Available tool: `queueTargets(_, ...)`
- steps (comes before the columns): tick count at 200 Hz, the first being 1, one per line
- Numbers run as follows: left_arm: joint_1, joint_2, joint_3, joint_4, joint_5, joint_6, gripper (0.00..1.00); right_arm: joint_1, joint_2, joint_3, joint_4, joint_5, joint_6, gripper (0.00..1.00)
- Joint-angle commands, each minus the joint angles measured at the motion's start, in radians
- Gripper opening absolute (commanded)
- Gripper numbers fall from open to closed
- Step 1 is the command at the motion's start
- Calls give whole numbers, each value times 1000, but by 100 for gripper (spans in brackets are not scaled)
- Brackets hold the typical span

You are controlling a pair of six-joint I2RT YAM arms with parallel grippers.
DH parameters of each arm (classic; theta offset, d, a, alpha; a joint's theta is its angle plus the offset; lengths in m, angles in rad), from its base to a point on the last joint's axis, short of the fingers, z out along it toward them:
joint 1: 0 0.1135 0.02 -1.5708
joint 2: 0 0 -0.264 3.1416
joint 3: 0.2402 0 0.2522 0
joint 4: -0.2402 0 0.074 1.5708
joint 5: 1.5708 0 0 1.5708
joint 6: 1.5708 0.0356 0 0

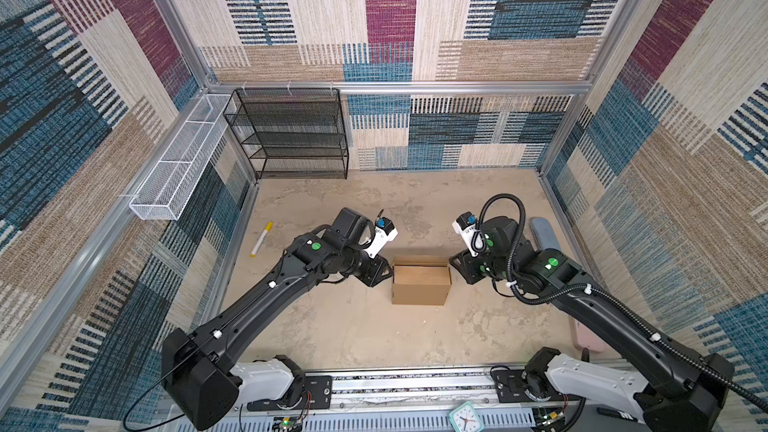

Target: Fold the paper box

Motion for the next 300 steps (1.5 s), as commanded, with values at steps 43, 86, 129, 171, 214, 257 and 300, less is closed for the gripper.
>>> queueTargets(43,1,16,17,-9,-43,21,31,-1,24,14,-17,-8,-21,30)
queueTargets(86,-1,17,26,3,-73,25,40,-1,27,12,-14,-20,-24,30)
queueTargets(129,-1,31,12,44,-114,21,45,-1,27,12,-16,-21,-22,28)
queueTargets(171,-2,67,32,51,-105,19,41,-1,30,12,-15,-28,-24,25)
queueTargets(214,-3,86,47,51,-96,16,35,-1,36,11,-15,-37,-27,23)
queueTargets(257,-4,83,42,32,-93,15,28,-1,35,10,-13,-40,-27,20)
queueTargets(300,-3,79,43,21,-90,10,23,-1,41,10,-13,-50,-28,18)
